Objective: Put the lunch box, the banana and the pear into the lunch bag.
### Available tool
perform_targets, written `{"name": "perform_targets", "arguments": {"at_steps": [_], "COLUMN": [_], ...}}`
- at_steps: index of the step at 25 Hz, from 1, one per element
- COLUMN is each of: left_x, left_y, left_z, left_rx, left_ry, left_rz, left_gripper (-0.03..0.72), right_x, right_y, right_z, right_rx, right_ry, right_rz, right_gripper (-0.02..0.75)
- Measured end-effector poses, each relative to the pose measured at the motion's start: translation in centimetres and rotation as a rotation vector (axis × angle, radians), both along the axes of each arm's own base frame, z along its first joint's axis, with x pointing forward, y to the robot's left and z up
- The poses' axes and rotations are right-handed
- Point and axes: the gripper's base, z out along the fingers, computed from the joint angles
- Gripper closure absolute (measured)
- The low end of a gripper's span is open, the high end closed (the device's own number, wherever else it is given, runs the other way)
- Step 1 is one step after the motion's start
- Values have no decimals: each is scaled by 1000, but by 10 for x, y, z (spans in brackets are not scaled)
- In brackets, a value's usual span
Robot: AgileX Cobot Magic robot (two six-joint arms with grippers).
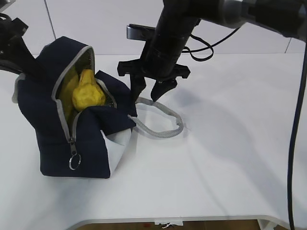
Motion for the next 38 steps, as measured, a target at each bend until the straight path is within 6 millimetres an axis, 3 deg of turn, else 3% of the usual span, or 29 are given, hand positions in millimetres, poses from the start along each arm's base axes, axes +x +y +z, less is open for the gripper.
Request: {"name": "perform_targets", "arguments": {"at_steps": [11, 25, 27, 31, 33, 38], "left_x": [0, 0, 0, 0, 0, 0], "left_y": [2, 2, 2, 2, 2, -3], "left_z": [-1, -1, -2, -2, -1, 2], "left_rx": [21, 28, 30, 30, 27, -39], "left_ry": [-1, -1, -1, 1, 1, 2], "left_rz": [-4, -6, -6, -7, -7, 7], "left_gripper": [693, 693, 693, 693, 693, 693], "right_x": [14, 23, 23, 21, 20, 16], "right_y": [7, 20, 21, 21, 20, 17], "right_z": [5, -27, -29, -32, -27, 0], "right_rx": [30, 105, 117, 111, 99, 71], "right_ry": [-264, -264, -255, -227, -215, -180], "right_rz": [253, 294, 290, 305, 324, 360], "right_gripper": [303, 313, 379, 619, 701, 723]}}
